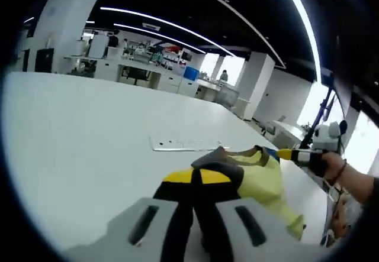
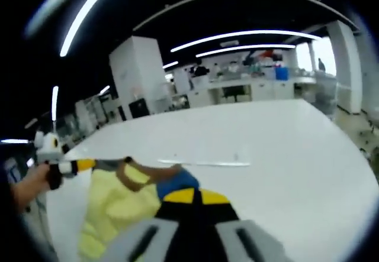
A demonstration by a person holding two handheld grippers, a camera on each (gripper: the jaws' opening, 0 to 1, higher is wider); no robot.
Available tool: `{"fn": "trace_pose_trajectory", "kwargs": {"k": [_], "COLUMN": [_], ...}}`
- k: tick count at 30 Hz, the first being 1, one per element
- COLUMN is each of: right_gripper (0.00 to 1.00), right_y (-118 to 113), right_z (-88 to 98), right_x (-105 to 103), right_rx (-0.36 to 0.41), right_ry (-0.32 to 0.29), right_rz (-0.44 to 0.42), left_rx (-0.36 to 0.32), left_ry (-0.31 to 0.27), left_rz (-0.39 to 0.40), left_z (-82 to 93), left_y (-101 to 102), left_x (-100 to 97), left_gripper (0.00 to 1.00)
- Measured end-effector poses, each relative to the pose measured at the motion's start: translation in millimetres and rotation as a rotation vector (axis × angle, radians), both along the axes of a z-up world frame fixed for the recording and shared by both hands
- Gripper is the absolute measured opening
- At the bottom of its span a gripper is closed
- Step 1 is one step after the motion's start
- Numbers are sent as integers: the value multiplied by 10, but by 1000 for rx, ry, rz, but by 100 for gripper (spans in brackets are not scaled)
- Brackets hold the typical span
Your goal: Fold the garment on the visible template until the final outline fits inside the template.
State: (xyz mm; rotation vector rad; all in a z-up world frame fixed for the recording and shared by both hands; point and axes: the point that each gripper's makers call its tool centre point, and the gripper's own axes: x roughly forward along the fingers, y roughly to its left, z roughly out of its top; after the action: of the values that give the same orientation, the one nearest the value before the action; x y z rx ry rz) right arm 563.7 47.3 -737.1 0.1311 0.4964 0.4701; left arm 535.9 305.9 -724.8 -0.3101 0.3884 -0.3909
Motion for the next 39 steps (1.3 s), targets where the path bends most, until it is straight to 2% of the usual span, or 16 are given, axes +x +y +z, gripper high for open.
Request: {"fn": "trace_pose_trajectory", "kwargs": {"k": [8,12,15,23,27,31,33,35,37,39], "right_gripper": [0,0,0,0,0,0,1,16,31,37], "right_y": [89,160,170,183,186,182,205,231,209,198], "right_z": [-386,-553,-622,-871,-902,-969,-970,-963,-968,-953], "right_x": [323,429,513,650,617,653,605,576,556,512], "right_rx": [-80,-141,-142,-194,-184,-172,-169,-134,-133,-152], "right_ry": [46,62,79,130,152,181,184,197,207,212], "right_rz": [-17,9,-1,-6,-1,15,37,30,20,28], "left_rx": [40,70,107,145,204,215,224,267,289,306], "left_ry": [83,101,107,142,167,175,183,188,182,168], "left_rz": [33,42,33,22,25,19,22,33,34,24], "left_z": [-453,-592,-692,-861,-971,-992,-1004,-1013,-997,-951], "left_y": [39,69,118,86,125,142,157,202,206,199], "left_x": [285,349,474,549,567,567,562,547,517,489], "left_gripper": [0,0,0,0,0,0,0,4,15,24]}}
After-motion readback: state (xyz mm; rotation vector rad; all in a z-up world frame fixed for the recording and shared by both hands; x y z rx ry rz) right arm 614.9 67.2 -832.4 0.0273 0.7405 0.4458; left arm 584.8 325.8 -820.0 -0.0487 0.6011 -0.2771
